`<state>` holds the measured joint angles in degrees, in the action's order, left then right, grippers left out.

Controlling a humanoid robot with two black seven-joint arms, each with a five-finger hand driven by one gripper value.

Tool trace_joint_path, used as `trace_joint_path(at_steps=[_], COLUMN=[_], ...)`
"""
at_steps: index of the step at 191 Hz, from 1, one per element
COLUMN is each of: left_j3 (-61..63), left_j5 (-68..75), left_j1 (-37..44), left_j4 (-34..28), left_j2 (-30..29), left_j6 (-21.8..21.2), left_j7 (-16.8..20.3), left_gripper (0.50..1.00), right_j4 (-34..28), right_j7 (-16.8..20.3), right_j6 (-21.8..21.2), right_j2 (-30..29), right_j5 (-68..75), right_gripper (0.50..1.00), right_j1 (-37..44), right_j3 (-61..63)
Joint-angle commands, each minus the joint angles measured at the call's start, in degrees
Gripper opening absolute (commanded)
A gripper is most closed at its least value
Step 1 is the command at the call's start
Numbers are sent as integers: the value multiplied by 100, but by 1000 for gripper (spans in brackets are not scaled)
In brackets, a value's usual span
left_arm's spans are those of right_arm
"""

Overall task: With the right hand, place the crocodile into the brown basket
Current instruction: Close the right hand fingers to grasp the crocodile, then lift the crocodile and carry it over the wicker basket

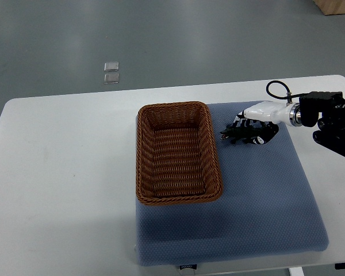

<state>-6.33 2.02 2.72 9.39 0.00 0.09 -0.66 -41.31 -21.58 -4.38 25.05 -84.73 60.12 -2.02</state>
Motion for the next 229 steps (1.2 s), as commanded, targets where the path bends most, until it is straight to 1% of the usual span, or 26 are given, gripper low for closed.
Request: trace_joint_path(at_steps=[1, 2, 3, 30, 181, 229], left_j3=[0, 0, 0, 0, 0, 0], left_j5=[0, 0, 0, 0, 0, 0], left_j1=[0, 0, 0, 0, 0, 0], left_j4=[1, 1, 1, 1, 1, 1], left_j2=[0, 0, 0, 0, 0, 0], left_j6=[0, 0, 0, 0, 0, 0], left_j7=[5, 5, -4, 5, -4, 5], left_gripper=[1000, 1000, 1000, 1000, 1000, 1000], right_j4=[0, 0, 0, 0, 18, 18], right_j7=[-13, -13, -13, -92, -144, -267], right_j6=[-2, -2, -2, -2, -2, 7], right_j2=[0, 0, 0, 9, 53, 105], right_j5=[-9, -9, -9, -17, 53, 167], right_gripper=[511, 511, 500, 500, 500, 500], right_j1=[17, 17, 17, 26, 228, 333], right_j3=[0, 0, 0, 0, 88, 105])
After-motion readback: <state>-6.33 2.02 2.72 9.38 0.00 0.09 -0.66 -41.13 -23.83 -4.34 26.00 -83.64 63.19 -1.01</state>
